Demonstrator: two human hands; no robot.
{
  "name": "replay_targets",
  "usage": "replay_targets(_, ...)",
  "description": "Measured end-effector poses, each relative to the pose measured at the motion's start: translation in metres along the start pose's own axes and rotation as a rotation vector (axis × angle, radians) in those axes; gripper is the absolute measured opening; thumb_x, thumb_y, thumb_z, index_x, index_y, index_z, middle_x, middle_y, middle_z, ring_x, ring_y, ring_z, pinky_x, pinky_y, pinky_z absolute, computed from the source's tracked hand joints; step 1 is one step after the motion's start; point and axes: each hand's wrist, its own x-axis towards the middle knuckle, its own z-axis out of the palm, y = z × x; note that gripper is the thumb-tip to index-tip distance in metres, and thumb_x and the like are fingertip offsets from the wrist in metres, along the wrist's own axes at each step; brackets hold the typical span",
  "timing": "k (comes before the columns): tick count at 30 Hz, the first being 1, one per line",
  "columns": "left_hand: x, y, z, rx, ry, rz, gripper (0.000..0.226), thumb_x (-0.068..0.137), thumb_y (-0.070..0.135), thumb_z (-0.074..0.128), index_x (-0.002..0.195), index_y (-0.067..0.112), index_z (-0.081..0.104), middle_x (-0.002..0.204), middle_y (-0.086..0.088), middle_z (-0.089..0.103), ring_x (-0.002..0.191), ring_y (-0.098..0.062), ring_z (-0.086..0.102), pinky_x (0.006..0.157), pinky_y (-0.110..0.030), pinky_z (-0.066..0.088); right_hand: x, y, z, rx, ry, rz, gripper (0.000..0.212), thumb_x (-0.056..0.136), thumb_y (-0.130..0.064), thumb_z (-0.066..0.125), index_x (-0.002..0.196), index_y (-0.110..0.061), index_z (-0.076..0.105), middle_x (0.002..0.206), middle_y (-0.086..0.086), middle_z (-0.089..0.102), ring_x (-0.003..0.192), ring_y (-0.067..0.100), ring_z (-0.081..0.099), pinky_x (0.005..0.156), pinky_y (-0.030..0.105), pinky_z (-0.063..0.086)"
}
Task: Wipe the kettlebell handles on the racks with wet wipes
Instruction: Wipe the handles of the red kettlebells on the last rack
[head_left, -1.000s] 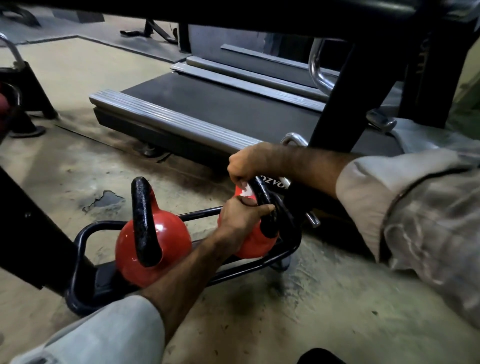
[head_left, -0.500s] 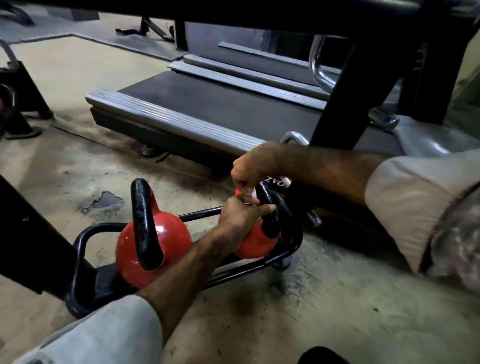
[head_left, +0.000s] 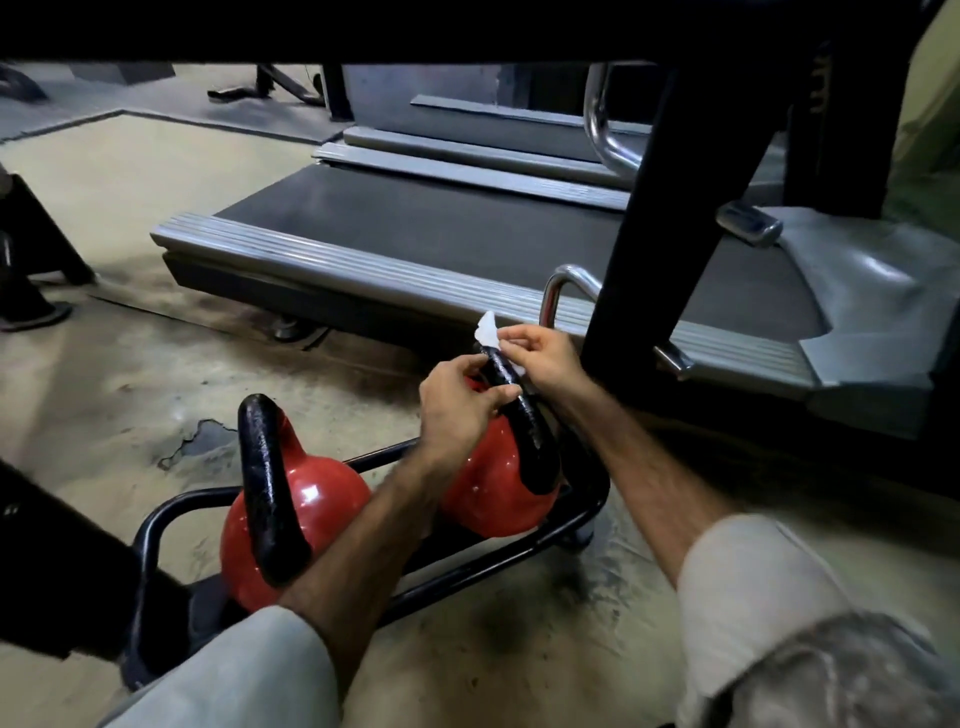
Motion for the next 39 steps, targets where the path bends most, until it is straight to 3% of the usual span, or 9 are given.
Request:
replay_targets(5,0.002,0.001,-0.001,0.021,-0.013,0.047,0.058,0.055,0.029,0.086,0.11,0.017,0.07,0.086,-0.001,0.071,0.083,-0.022,0.071,0.079,-0.044,0.059,0.004,0.002,0.01,0.141,-0.026,0.205,0.017,0.092,-0.001,0.062,0.107,0.005,0.066,0.056,-0.004,0.069,0.047,0.003,0.064,0.051,0.017,0.054)
replay_targets(12,0.008,-0.004,-0.001,-0.046,-0.069,-0.008,0.062,0.053,0.026,0.086,0.111,0.019,0.067,0.074,0.006,0.066,0.082,-0.026,0.07,0.08,-0.047,0.058,-0.002,0.003,0.001,0.296,-0.043,0.304,0.01,0.089,0.004,0.062,0.087,-0.006,0.061,0.07,0.008,0.068,0.05,0.009,0.065,0.049,0.021,0.054)
replay_targets(20,0.01,-0.005,-0.001,-0.044,-0.043,-0.033,0.073,0.06,0.017,0.09,0.126,0.011,0.058,0.098,0.005,0.061,0.085,-0.021,0.071,0.08,-0.044,0.059,-0.003,0.004,0.016,0.31,0.08,0.332,0.015,0.088,0.014,0.055,0.101,0.012,0.062,0.077,0.014,0.063,0.048,0.006,0.063,0.052,0.017,0.054)
replay_targets(24,0.007,-0.005,0.002,-0.086,-0.027,-0.041,0.071,0.053,0.029,0.091,0.117,0.015,0.065,0.098,0.003,0.069,0.083,-0.019,0.072,0.078,-0.043,0.059,0.018,-0.02,-0.001,-0.306,-0.05,-0.017,0.02,0.089,-0.005,0.065,0.109,-0.005,0.072,0.094,0.012,0.073,0.081,0.01,0.063,0.063,0.009,0.046)
replay_targets(27,0.007,-0.015,0.006,-0.121,-0.037,-0.094,0.058,0.041,0.05,0.083,0.095,0.031,0.073,0.087,0.0,0.075,0.083,-0.019,0.073,0.08,-0.043,0.059,0.046,-0.057,0.006,-0.933,-0.399,-0.269,0.019,0.087,-0.015,0.067,0.102,-0.023,0.076,0.1,-0.002,0.075,0.094,0.008,0.064,0.078,0.017,0.042)
replay_targets(29,0.004,-0.013,0.006,-0.125,-0.064,-0.14,0.044,0.047,0.049,0.082,0.083,0.024,0.076,0.077,-0.002,0.075,0.079,-0.02,0.073,0.079,-0.043,0.059,0.057,-0.073,0.024,-1.214,-0.655,-0.294,0.021,0.082,-0.015,0.067,0.097,-0.027,0.076,0.095,-0.005,0.075,0.091,0.012,0.066,0.082,0.025,0.051)
replay_targets(31,0.003,-0.013,0.004,-0.178,-0.089,-0.231,0.035,0.057,0.038,0.086,0.078,0.013,0.076,0.076,-0.007,0.075,0.073,-0.022,0.072,0.078,-0.042,0.06,0.06,-0.087,0.045,-1.482,-0.808,-0.312,0.02,0.075,-0.018,0.07,0.089,-0.032,0.076,0.086,-0.01,0.072,0.08,0.015,0.066,0.071,0.032,0.057)
replay_targets(34,0.001,-0.009,0.002,-0.42,-0.147,-0.372,0.029,0.059,0.019,0.09,0.079,0.005,0.073,0.088,-0.016,0.074,0.078,-0.027,0.073,0.08,-0.04,0.059,0.051,-0.107,0.07,-1.784,-0.861,-0.311,0.011,0.063,-0.024,0.079,0.066,-0.03,0.07,0.067,-0.012,0.063,0.061,0.016,0.061,0.05,0.019,0.044)
replay_targets(39,0.001,-0.011,0.002,-0.575,-0.171,-0.472,0.037,0.06,0.011,0.089,0.085,-0.006,0.067,0.094,-0.024,0.072,0.084,-0.031,0.072,0.083,-0.042,0.058,0.047,-0.113,0.086,-1.953,-0.999,-0.306,0.016,0.061,-0.026,0.079,0.077,-0.026,0.075,0.084,-0.006,0.071,0.062,0.016,0.062,0.043,0.019,0.041)
